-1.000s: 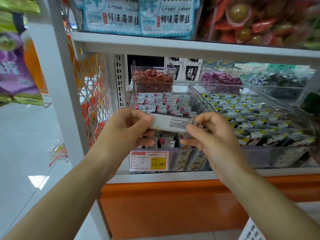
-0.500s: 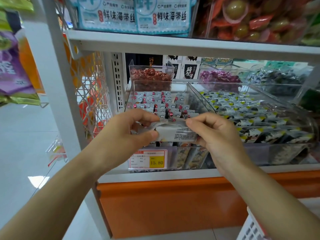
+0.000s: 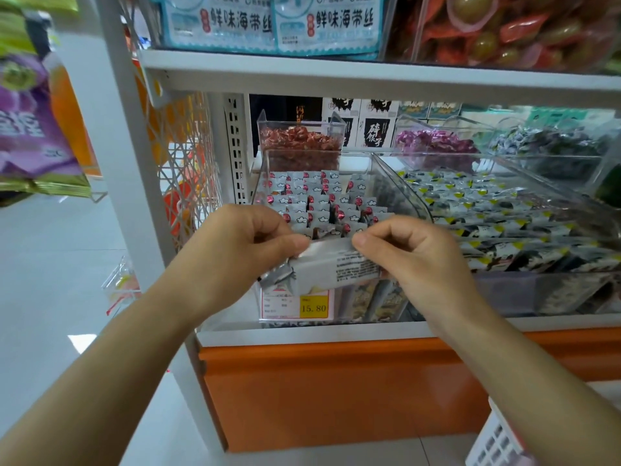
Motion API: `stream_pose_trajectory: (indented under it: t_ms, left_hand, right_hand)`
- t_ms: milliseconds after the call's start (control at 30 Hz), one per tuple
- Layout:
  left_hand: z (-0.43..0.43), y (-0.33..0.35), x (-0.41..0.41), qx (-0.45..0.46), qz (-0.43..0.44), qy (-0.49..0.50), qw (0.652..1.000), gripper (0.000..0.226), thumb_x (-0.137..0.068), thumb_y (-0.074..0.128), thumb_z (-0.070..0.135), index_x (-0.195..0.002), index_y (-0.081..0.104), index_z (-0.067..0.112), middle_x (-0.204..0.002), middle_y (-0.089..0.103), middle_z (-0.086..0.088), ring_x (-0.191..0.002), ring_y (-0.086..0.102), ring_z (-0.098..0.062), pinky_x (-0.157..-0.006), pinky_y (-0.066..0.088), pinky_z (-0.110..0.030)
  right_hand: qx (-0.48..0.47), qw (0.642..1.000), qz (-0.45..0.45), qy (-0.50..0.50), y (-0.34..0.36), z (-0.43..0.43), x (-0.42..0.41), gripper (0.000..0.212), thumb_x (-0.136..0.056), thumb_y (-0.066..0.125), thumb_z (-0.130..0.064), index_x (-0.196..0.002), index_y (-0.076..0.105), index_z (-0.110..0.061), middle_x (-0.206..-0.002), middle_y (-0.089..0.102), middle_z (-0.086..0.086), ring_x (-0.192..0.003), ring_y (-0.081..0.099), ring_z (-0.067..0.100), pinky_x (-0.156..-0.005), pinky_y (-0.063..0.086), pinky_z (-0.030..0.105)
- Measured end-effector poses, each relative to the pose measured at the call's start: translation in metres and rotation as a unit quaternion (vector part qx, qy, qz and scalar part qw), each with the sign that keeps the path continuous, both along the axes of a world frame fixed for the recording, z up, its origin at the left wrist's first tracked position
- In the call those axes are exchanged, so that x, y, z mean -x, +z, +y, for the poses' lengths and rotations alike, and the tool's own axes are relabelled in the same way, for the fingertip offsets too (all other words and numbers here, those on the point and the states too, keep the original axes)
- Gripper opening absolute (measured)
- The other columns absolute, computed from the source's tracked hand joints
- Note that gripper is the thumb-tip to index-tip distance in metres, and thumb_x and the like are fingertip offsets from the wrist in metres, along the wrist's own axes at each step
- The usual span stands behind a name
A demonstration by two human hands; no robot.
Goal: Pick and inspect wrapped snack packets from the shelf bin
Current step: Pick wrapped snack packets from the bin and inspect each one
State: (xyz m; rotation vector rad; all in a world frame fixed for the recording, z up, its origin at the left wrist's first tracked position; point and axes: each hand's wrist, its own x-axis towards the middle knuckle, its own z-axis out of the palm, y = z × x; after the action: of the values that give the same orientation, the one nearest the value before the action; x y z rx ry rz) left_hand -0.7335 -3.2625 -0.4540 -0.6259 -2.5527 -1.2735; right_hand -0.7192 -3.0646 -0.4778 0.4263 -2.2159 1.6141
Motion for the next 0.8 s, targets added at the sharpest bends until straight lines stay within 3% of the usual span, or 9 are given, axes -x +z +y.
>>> stream_pose_trajectory:
  t_ms: [100, 233, 400, 567, 633, 733, 800]
  left_hand:
    - [0.000, 0.001, -0.001, -0.021, -0.011, -0.012, 1.000, 0.036, -0.071, 0.058, 0.048, -0.071, 0.069, 0.014, -0.060, 0.065, -0.004, -0.047, 0.053, -0.013, -0.045, 0.042, -0.016]
    - [0.001, -0.001, -0.002, -0.010, -0.061, -0.046, 0.997, 0.036, -0.058, 0.064, 0.052, -0.086, 0.065, 0.029, -0.077, 0.067, 0.006, -0.071, 0.062, 0.000, -0.064, 0.051, -0.013]
    - [0.000, -0.004, 0.002, 0.001, -0.044, -0.042, 0.998, 0.012, -0.079, 0.067, 0.030, -0.090, 0.064, 0.032, -0.084, 0.066, 0.008, -0.076, 0.061, 0.002, -0.068, 0.050, -0.012]
    - [0.002, -0.004, 0.005, -0.009, -0.044, -0.054, 0.998, 0.014, -0.086, 0.060, 0.023, -0.095, 0.063, 0.033, -0.083, 0.067, 0.008, -0.073, 0.062, 0.003, -0.061, 0.047, -0.007]
    - [0.002, -0.004, 0.005, -0.025, -0.048, -0.052, 0.997, 0.013, -0.084, 0.058, 0.030, -0.096, 0.063, 0.035, -0.083, 0.068, 0.010, -0.074, 0.062, 0.004, -0.060, 0.045, -0.006]
    - [0.001, -0.001, 0.002, -0.021, -0.046, -0.060, 0.997, 0.032, -0.067, 0.059, 0.050, -0.098, 0.062, 0.043, -0.088, 0.068, 0.021, -0.081, 0.062, 0.008, -0.063, 0.045, -0.004]
    - [0.001, 0.000, 0.001, -0.011, -0.029, -0.049, 0.998, 0.027, -0.065, 0.058, 0.050, -0.092, 0.062, 0.044, -0.088, 0.066, 0.025, -0.080, 0.061, 0.009, -0.061, 0.044, -0.003]
  right_hand:
    - [0.012, 1.000, -0.003, -0.018, -0.002, -0.001, 0.001, 0.016, -0.084, 0.065, -0.020, -0.069, 0.068, -0.026, -0.066, 0.067, -0.011, -0.062, 0.061, 0.000, -0.057, 0.049, 0.016]
    - [0.035, 0.998, -0.036, -0.028, -0.003, 0.001, 0.002, 0.014, -0.085, 0.064, -0.021, -0.072, 0.070, -0.021, -0.074, 0.070, 0.001, -0.074, 0.068, 0.020, -0.068, 0.057, 0.039]
    - [0.066, 0.979, -0.176, 0.073, 0.010, 0.014, 0.008, 0.011, -0.080, 0.065, -0.015, -0.072, 0.070, -0.008, -0.074, 0.073, 0.005, -0.068, 0.070, 0.022, -0.050, 0.058, 0.028]
    - [0.074, 0.970, -0.202, 0.109, 0.018, 0.021, 0.015, 0.012, -0.065, 0.066, -0.019, -0.067, 0.072, -0.009, -0.075, 0.072, 0.006, -0.067, 0.070, 0.017, -0.043, 0.054, 0.025]
    - [0.084, 0.970, -0.203, 0.103, 0.017, 0.021, 0.017, 0.012, -0.065, 0.067, -0.020, -0.066, 0.073, -0.009, -0.075, 0.072, 0.005, -0.065, 0.070, 0.018, -0.042, 0.053, 0.024]
    - [0.113, 0.968, -0.215, 0.064, 0.011, 0.020, 0.019, 0.011, -0.074, 0.066, -0.015, -0.069, 0.072, -0.007, -0.073, 0.073, 0.009, -0.060, 0.070, 0.023, -0.040, 0.053, 0.023]
    - [0.142, 0.963, -0.222, 0.049, 0.010, 0.019, 0.018, 0.016, -0.081, 0.063, -0.015, -0.075, 0.071, -0.003, -0.071, 0.073, 0.011, -0.058, 0.070, 0.025, -0.042, 0.053, 0.024]
